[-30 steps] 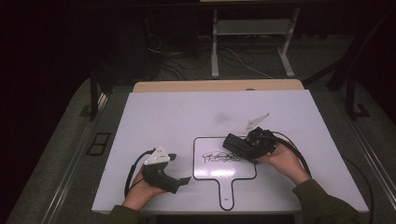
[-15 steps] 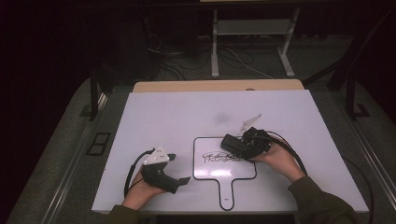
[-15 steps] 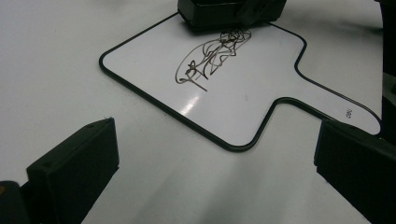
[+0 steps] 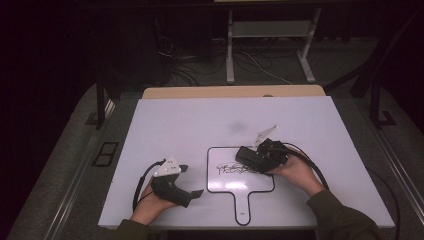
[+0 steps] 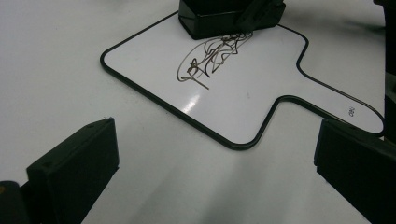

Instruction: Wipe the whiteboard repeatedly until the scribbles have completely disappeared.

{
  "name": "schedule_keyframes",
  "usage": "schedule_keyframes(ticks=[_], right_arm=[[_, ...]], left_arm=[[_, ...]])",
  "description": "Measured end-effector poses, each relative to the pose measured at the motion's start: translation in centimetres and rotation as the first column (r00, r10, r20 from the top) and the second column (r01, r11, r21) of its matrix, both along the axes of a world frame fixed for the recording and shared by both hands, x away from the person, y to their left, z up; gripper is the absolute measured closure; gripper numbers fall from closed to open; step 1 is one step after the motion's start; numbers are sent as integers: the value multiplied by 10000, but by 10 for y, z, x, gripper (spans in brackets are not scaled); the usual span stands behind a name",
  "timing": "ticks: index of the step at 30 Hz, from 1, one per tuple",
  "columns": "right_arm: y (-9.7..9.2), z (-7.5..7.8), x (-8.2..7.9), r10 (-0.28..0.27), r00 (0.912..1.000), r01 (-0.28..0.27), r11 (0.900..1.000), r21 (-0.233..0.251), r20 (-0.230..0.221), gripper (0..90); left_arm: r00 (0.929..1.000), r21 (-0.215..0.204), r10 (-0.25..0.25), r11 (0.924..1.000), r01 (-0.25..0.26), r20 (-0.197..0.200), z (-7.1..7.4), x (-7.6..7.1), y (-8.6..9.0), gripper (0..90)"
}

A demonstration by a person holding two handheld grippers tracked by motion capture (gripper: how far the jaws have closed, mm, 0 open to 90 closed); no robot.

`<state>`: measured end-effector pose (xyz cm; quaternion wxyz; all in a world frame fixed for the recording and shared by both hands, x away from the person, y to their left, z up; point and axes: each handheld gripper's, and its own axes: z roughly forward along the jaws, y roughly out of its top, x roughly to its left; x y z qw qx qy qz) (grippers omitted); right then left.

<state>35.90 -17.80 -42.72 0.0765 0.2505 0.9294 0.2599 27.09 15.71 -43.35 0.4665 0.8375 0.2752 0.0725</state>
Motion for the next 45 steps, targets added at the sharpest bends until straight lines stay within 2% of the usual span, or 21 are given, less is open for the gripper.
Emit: schedule_keyframes(ticks=[1, 2, 3, 18, 23, 24, 27, 30, 36, 38, 45], right_arm=[[0, 0, 0, 78, 9999, -78, 9999, -81, 111, 383], [2, 0, -1, 58, 10000, -58, 10000, 6, -19, 383], [2, 0, -1, 180, 9998, -179, 9998, -68, 107, 383], [22, 0, -14, 651, 9979, -651, 9979, -51, 14, 383], [29, 1, -20, 1019, 9948, -1019, 9947, -119, -9, 383], [30, 1, -20, 1238, 9923, -1237, 9922, -186, 46, 383], [34, 1, -23, 1359, 9907, -1358, 9905, -239, 51, 383], [33, 1, -22, 1268, 9919, -1268, 9918, -183, -24, 383], [24, 2, -15, 661, 9978, -662, 9977, -131, -101, 383], [19, 2, -11, 549, 9985, -548, 9982, -254, 19, 383], [5, 2, -2, -35, 9999, 33, 9998, -199, -103, 383]], left_arm=[[10000, -6, -6, 10000, 6, -2, 0, 0, 0, 0], [10000, -17, -7, 10000, 7, -9, 0, 0, 0, 0], [10000, -18, 17, 10000, -17, -20, -1, 1, 0, 0], [10000, -23, -27, 10000, 27, 26, -4, 4, 2, 0], [10000, -15, -34, 10000, 34, 34, -4, 4, 1, 0], [10000, -21, -34, 10000, 34, 34, -4, 4, 1, 0], [10000, -23, -34, 10000, 34, 30, -4, 4, 2, 0], [10000, -12, -52, 10000, 52, 52, -3, 4, 2, 0], [10000, -21, -61, 10000, 61, 56, -3, 4, 2, 0], [10000, -22, -63, 10000, 63, 47, -3, 4, 2, 0], [10000, -46, -46, 10000, 46, 28, -3, 4, 2, 0]])
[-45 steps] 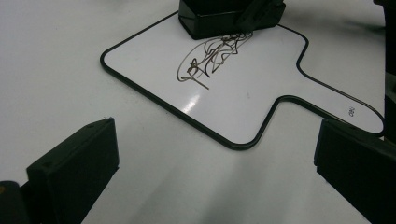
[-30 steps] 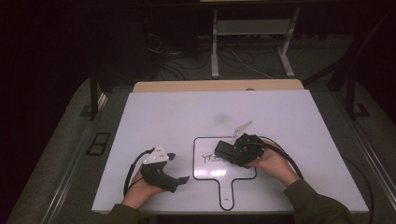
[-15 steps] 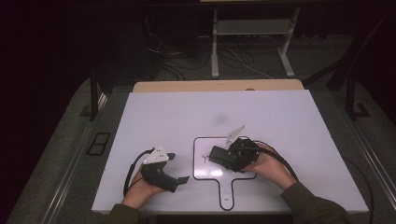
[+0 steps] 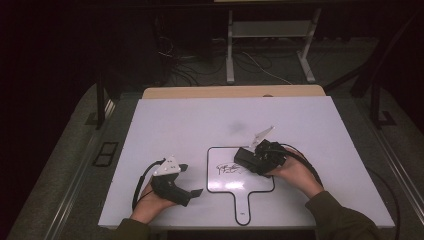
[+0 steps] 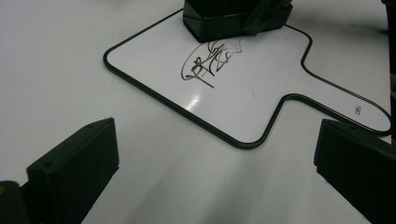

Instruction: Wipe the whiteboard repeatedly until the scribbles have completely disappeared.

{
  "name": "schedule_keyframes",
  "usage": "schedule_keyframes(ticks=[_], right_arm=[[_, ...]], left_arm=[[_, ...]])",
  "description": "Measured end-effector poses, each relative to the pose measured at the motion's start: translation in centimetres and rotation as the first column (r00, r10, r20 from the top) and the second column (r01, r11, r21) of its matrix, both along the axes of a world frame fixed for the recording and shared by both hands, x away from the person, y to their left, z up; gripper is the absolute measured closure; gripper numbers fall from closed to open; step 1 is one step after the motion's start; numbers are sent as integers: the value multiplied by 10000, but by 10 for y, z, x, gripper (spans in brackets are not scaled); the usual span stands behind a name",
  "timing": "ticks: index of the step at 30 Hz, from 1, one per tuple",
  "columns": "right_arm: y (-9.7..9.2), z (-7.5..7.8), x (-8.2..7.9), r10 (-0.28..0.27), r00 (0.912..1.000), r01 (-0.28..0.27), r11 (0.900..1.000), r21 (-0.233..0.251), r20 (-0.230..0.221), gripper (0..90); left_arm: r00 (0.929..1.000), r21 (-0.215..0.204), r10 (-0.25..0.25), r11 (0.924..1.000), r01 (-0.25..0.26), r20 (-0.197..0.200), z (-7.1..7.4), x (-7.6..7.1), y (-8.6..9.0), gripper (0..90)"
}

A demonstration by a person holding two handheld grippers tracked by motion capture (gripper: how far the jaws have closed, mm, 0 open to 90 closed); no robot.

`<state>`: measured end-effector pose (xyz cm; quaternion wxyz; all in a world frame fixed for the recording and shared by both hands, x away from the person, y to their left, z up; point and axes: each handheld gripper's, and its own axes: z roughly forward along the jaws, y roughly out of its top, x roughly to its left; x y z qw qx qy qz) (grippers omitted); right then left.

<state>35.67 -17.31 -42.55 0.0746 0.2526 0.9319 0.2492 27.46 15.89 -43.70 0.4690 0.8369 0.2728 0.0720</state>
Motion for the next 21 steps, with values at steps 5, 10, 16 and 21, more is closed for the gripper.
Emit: schedule_keyframes(ticks=[5, 10, 16, 21], right_arm=[[-11, 0, 6, -413, 9991, 413, 9991, -14, -10, 383], [-14, 0, 8, -569, 9984, 569, 9984, -39, -10, 383], [-6, 0, 4, -297, 9995, 297, 9996, -15, -97, 381], [-3, 0, 1, -57, 9999, 57, 10000, 16, -153, 379]], left_arm=[[10000, 16, -9, 10000, 9, -6, 0, 0, 0, 0], [10000, 16, -7, 10000, 7, -11, 0, 0, 0, 0], [10000, -2, -4, 10000, 4, 6, 0, 0, 0, 0], [10000, -17, -6, 10000, 6, 9, 0, 0, 0, 0]])
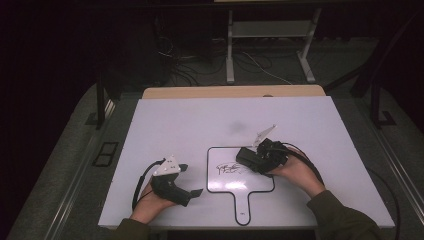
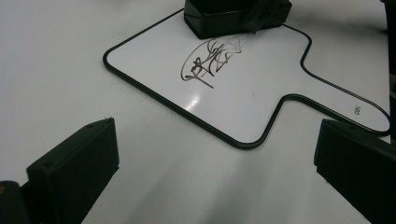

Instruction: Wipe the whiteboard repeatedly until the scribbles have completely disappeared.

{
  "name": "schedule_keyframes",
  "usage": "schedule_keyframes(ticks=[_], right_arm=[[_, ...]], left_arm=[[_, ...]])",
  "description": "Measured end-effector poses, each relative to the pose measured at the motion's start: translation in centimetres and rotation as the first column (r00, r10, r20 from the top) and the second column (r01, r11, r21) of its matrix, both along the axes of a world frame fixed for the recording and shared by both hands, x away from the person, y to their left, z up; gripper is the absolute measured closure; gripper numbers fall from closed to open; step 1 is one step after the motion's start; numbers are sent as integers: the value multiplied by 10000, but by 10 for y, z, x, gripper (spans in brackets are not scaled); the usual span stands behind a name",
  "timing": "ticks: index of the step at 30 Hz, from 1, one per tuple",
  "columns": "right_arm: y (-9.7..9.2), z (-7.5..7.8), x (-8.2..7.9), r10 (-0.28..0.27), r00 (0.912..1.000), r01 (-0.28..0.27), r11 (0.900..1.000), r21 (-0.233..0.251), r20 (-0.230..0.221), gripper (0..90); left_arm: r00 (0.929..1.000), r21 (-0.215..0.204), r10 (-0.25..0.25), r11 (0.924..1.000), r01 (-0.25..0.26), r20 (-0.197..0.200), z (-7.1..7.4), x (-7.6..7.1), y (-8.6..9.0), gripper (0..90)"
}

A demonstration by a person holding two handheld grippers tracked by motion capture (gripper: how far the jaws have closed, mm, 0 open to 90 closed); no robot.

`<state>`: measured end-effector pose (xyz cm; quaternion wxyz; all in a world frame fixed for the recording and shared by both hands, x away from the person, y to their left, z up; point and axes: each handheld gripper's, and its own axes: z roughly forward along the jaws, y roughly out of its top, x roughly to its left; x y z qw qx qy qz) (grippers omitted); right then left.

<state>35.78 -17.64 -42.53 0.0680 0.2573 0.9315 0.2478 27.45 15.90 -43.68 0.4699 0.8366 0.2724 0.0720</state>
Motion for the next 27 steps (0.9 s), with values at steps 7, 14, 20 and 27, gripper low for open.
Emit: schedule_keyframes(ticks=[7, 14, 20, 27], right_arm=[[4, 1, -4, 300, 9995, -301, 9995, -49, -53, 379], [10, 1, -8, 538, 9984, -539, 9985, -32, -174, 379], [12, 2, -10, 612, 9979, -612, 9981, -30, -195, 379], [8, 4, -8, 469, 9988, -468, 9989, 101, -151, 381]], left_arm=[[10000, 17, -12, 10000, 12, 22, 0, 0, 0, 0], [10000, 21, -13, 10000, 13, 27, 0, 0, 0, 0], [10000, 18, -18, 10000, 18, 35, 0, 0, 0, 0], [10000, 28, -23, 10000, 23, 36, 1, 0, 1, 0]])
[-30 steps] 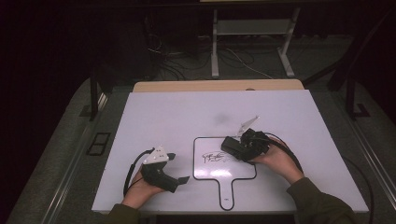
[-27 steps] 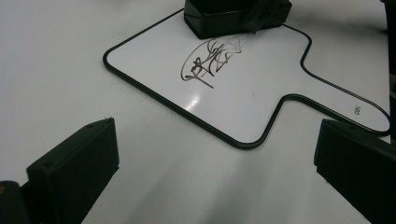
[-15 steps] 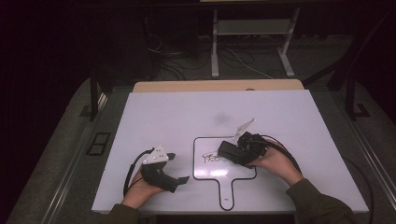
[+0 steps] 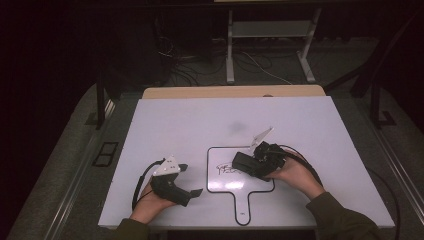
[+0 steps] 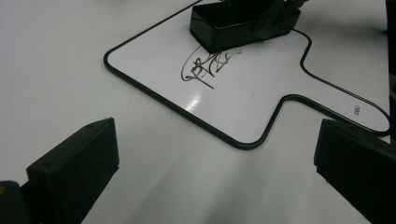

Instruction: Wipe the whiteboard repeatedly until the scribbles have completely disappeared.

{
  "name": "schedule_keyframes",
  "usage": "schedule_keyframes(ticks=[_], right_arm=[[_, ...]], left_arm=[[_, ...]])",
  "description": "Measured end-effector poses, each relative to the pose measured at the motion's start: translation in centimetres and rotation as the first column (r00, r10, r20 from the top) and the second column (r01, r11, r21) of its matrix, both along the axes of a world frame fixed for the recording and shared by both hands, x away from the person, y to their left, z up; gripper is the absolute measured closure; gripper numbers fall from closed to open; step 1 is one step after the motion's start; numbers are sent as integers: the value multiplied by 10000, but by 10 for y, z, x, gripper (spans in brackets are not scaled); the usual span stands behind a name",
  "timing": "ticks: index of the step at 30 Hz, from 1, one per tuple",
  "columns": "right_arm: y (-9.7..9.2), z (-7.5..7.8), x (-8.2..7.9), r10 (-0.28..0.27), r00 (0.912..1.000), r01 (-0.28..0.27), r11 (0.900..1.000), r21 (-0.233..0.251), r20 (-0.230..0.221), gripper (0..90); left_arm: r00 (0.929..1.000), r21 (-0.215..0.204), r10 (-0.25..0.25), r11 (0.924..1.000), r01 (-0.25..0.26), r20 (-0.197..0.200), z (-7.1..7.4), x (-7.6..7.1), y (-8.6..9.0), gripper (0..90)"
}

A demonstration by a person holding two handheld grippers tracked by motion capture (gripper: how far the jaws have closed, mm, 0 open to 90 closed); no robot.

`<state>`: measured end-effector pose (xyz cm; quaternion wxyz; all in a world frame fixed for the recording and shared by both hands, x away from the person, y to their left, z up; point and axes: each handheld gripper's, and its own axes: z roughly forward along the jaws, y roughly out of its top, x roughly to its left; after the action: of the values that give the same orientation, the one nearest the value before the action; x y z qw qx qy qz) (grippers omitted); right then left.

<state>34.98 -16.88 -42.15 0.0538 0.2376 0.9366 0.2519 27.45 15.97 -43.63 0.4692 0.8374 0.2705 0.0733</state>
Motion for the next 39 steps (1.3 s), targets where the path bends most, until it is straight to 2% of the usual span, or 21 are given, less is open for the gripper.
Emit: schedule_keyframes(ticks=[5, 10, 14, 21, 31, 35, 39], right_arm=[[-7, 1, 4, -338, 9992, 339, 9994, -67, 191, 384], [-17, 1, 9, -970, 9946, 977, 9950, -188, 371, 386], [-22, 1, 13, -1230, 9913, 1240, 9921, -194, 477, 387], [-10, 2, 4, -708, 9962, 727, 9966, -376, 511, 389], [8, 3, -12, 2, 9986, 26, 9986, -521, 523, 390], [4, 3, -7, -206, 9973, 251, 9977, -635, 710, 390], [-4, 2, 2, -541, 9961, 583, 9966, -584, 701, 390]], left_arm=[[10000, -9, 3, 10000, -3, 4, 0, 0, 0, 0], [10000, -14, 9, 10000, -9, 1, 0, 0, 0, 0], [10000, -10, 16, 10000, -16, -3, 0, 0, 0, 0], [10000, -25, 30, 10000, -30, -12, 0, 0, -1, 0], [10000, -12, 27, 10000, -27, -17, 0, 0, -1, 0], [10000, -8, 23, 10000, -23, -19, 0, 0, -1, 0], [10000, 25, 1, 10000, -1, -31, 0, 0, -1, 0]])
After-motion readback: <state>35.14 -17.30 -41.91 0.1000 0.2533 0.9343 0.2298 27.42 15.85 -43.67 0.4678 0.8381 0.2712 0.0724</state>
